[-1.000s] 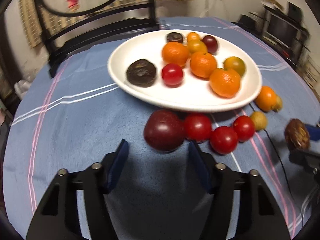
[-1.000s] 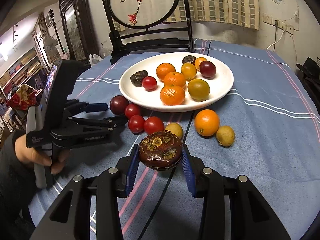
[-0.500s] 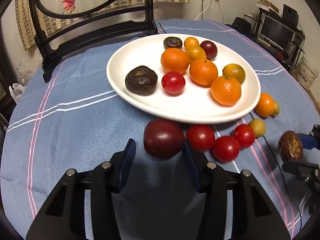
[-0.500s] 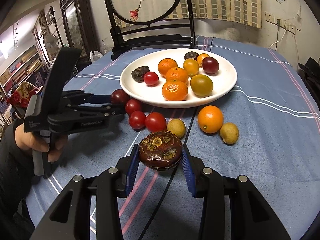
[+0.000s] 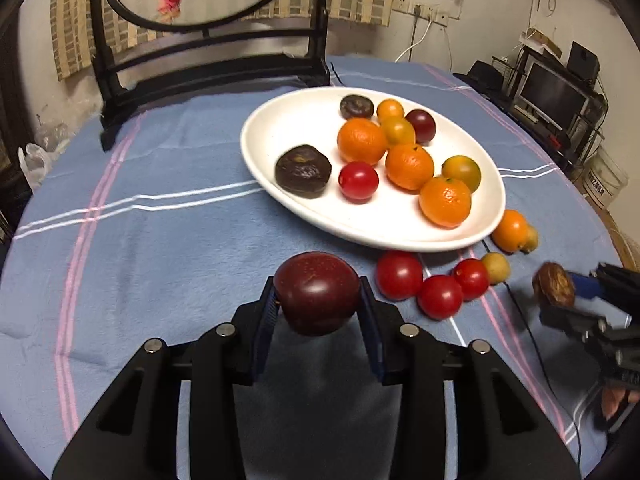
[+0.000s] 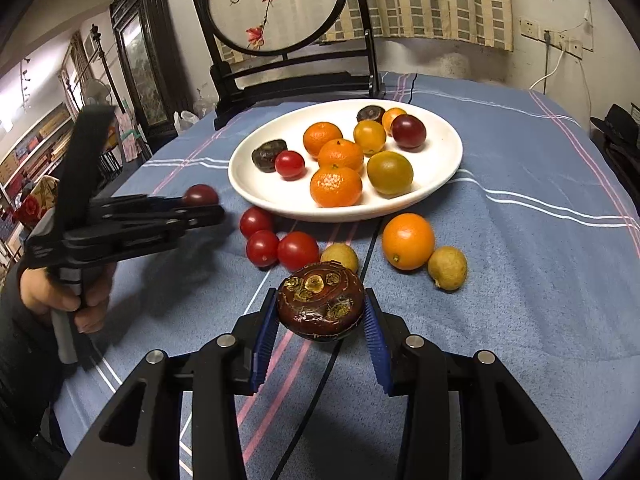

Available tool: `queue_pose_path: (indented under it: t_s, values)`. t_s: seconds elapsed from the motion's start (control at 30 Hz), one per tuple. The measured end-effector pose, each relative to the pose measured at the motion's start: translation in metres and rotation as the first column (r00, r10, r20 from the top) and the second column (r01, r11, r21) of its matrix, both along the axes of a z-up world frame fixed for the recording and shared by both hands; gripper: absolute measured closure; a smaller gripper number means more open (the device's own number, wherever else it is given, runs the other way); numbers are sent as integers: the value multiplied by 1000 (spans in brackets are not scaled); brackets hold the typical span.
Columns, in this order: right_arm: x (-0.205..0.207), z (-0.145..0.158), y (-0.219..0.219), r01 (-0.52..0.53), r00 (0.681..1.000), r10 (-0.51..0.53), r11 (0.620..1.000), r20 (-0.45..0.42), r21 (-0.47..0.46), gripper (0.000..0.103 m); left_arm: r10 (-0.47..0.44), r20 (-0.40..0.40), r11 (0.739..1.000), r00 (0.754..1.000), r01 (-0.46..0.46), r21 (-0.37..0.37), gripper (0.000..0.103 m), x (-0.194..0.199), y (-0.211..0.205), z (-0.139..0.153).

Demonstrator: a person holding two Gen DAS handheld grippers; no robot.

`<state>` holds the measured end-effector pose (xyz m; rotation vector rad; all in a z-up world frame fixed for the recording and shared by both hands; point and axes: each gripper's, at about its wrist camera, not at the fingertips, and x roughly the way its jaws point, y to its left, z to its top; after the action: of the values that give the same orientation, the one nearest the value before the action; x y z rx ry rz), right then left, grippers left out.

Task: Organize fruits
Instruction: 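Lower the dark-red tomato and brown fruit onto the plate, opening both tools, then grasp a yellow-green fruit with the right tool while the left tool grasps a red cherry tomato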

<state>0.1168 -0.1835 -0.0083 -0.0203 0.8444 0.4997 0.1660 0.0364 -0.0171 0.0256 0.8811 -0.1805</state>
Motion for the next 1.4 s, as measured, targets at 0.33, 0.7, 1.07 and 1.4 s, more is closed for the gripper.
queue_pose_path:
  t_s: [0.33, 0.7, 1.07, 1.4]
  values:
    - [20, 48, 3, -3, 995, 3, 1000, 98, 4, 61, -5, 70, 1000, 998, 6, -12, 65, 11, 9, 47]
    - [104, 44, 37, 11, 995, -6, 999, 97, -46, 61, -3, 25, 998, 1000, 5, -68, 65, 98, -23, 47]
    - [116, 28, 36, 39, 997, -35, 998, 69, -57, 45, 62, 57, 996, 996, -58, -66, 38, 111, -12, 49]
    - [78, 25, -10, 94, 995, -93, 995, 30, -37, 44, 140, 24, 987, 990, -138, -78, 32, 41, 36, 33]
